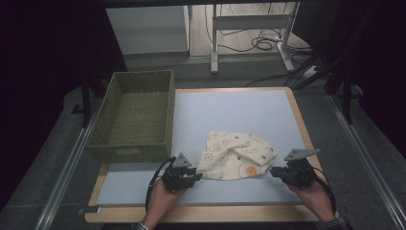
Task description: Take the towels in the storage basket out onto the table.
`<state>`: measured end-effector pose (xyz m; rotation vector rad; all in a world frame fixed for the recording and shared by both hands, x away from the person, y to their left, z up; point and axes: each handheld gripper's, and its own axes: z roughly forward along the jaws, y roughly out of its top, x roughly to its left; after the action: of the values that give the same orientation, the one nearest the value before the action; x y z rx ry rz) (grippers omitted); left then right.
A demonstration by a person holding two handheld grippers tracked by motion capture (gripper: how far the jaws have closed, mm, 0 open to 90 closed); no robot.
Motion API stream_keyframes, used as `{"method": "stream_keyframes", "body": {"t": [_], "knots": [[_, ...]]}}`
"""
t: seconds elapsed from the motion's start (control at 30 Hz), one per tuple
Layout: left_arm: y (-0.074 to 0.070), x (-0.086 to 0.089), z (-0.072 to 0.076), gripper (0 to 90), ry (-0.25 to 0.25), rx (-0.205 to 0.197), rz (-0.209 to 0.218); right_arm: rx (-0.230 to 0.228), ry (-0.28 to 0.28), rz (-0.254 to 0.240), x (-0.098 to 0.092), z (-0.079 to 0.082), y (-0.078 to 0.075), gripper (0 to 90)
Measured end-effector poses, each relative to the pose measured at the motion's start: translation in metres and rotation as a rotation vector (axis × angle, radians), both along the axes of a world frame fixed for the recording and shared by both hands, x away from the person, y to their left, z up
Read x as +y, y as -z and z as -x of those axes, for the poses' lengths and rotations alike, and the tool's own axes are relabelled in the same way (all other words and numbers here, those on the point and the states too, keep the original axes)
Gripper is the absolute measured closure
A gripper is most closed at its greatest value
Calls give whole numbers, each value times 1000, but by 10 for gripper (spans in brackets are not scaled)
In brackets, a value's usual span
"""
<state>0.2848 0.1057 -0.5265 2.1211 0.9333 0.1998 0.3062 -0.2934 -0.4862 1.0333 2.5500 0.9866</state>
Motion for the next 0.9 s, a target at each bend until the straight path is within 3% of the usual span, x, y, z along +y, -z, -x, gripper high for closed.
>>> {"method": "stream_keyframes", "body": {"t": [0.17, 0.4, 0.53, 0.7, 0.9], "knots": [[-12, -1, -8, 529, -21, -25, 8, -25, 67, -24, -16, -11, -5, 780], [-34, -9, -28, 502, -29, -57, 12, -26, 138, -53, -22, -43, -4, 738], [-43, -19, -49, 509, -42, -60, -2, -16, 154, -42, -18, -56, 3, 715], [-41, -35, -79, 589, -51, -37, -24, -11, 169, -31, -12, -65, 9, 686], [-27, -49, -120, 616, -121, -21, -76, -15, 177, 10, -8, -69, 17, 646]]}}
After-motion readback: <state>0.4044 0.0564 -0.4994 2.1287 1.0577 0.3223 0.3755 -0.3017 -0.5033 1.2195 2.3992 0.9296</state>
